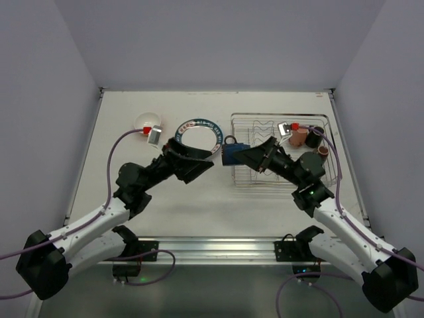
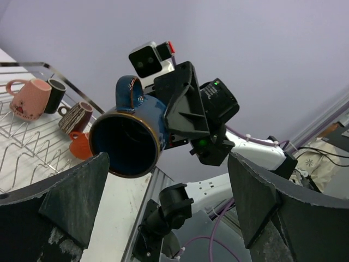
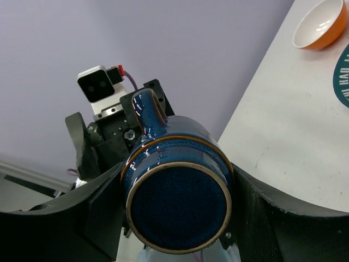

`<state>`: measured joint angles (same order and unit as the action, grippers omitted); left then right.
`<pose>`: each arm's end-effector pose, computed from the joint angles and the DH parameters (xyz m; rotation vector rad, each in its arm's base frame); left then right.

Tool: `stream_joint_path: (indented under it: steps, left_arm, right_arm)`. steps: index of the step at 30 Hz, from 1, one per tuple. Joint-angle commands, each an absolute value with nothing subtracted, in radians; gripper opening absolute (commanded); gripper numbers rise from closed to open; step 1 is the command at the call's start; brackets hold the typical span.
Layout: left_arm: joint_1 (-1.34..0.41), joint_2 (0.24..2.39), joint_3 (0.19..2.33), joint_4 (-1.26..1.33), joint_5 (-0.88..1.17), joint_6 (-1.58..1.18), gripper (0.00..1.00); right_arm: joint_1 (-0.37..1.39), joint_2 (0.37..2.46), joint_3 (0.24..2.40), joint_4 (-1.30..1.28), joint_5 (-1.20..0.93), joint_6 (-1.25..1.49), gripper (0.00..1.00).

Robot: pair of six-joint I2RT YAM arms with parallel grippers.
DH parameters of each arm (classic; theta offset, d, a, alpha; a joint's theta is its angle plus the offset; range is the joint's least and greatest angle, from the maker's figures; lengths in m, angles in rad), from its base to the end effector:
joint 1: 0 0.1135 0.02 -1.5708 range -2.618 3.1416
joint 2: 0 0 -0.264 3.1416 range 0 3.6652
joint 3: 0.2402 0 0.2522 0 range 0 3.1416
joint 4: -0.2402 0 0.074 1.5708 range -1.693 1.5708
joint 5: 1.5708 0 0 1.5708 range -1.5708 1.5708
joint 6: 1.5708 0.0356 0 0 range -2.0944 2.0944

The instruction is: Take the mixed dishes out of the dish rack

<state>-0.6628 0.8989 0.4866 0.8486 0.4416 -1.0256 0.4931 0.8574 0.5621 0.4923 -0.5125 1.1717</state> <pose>0.1486 -0.1353 0.3218 0.2145 1.3521 -1.7074 0.1697 0.1110 0.3198 0.0494 1.6401 1.6851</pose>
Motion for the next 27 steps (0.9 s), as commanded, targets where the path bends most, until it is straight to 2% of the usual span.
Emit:
stream_joint_path:
  steps: [1,4,9,12,17,22,24,25,27]
  left_arm:
    - [-0.687,0.949,0.551,0.848,0.413,-0.968,0.93]
    - [-0.710,0.976,0.569,0.856,0.408,-0.945,0.91]
    - [-0.764,0.996,0.583,0.868,0.387,-0.904,0.78]
    - [-0.776,1.020,0.592,0.867,0.383,-0.885,0.76]
    - [-0.785,1.055,0.597,0.867,0.387,-0.870,0.60]
    - [-0.790,1.065,0.597,0.877,0.405,-0.833,0.27]
    - [-0.795,1.068,0.597,0.885,0.423,-0.810,0.17]
    - [-0.796,1.068,0.597,0.885,0.429,-0.802,0.08]
    - [-0.798,1.066,0.591,0.885,0.431,-0.786,0.02]
  right_arm:
    - [0.517,0.851,0.617,0.509,-0.399,1.227,0.00]
    - [0.534,0.856,0.627,0.488,-0.382,1.224,0.00]
    - [0.549,0.873,0.647,0.439,-0.373,1.220,0.00]
    - [0.558,0.882,0.649,0.454,-0.399,1.227,0.00]
    - [0.566,0.887,0.641,0.482,-0.426,1.246,0.00]
    - [0.571,0.887,0.643,0.494,-0.455,1.267,0.00]
    - [0.575,0.893,0.637,0.528,-0.480,1.290,0.00]
    - [0.580,0.894,0.634,0.535,-0.483,1.298,0.00]
    - [0.592,0.893,0.632,0.546,-0.480,1.304,0.00]
